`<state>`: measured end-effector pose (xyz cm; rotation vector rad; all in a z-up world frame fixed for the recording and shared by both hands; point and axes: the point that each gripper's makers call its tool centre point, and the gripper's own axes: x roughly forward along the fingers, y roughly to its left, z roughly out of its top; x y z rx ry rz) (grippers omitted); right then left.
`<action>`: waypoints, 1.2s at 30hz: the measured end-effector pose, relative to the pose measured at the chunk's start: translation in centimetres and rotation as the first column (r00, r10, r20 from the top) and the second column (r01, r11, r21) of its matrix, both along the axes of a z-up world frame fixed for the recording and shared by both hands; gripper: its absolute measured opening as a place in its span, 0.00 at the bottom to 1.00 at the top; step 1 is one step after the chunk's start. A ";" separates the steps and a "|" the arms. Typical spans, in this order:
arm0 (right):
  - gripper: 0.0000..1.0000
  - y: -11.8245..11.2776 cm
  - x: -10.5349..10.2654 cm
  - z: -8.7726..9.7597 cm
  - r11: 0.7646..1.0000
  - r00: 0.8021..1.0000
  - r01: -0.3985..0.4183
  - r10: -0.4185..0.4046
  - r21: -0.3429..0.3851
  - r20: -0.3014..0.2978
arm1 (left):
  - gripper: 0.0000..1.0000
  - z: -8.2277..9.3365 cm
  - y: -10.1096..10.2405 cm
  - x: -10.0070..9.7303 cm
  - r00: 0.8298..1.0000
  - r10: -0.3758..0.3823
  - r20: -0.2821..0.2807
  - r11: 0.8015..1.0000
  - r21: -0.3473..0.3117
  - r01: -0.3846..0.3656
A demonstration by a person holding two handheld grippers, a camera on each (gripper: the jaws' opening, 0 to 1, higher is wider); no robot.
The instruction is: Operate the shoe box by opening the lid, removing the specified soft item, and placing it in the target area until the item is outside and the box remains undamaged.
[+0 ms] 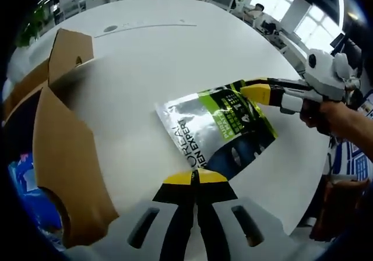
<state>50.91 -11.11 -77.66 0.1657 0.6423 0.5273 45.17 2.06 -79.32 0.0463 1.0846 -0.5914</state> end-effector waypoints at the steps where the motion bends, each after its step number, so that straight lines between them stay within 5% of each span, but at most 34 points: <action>1: 0.14 0.2 -0.1 0.0 1.000 1.000 -0.005 0.005 0.003 0.001 | 0.00 0.0 0.0 0.0 1.000 -0.001 0.001 1.000 0.001 0.001; 6: 0.00 -0.4 -0.2 0.2 1.000 1.000 0.021 -0.021 0.005 -0.006 | 0.00 0.0 0.0 0.0 1.000 0.003 -0.002 1.000 0.000 -0.003; 13: 0.00 -0.7 -0.3 -0.4 0.989 0.999 -0.020 0.024 -0.144 0.025 | 0.00 0.0 -0.1 0.1 1.000 0.003 -0.001 1.000 -0.004 -0.003; 23: 0.00 -2.3 1.1 -0.6 0.972 0.986 0.168 -0.165 -0.163 0.029 | 0.04 2.1 -0.2 1.2 0.998 -0.012 0.069 1.000 -0.028 0.014; 36: 0.00 -1.4 1.3 -0.7 0.970 0.984 0.180 -0.176 -0.164 0.037 | 0.06 5.5 0.4 2.6 0.991 -0.059 0.121 0.995 -0.075 0.069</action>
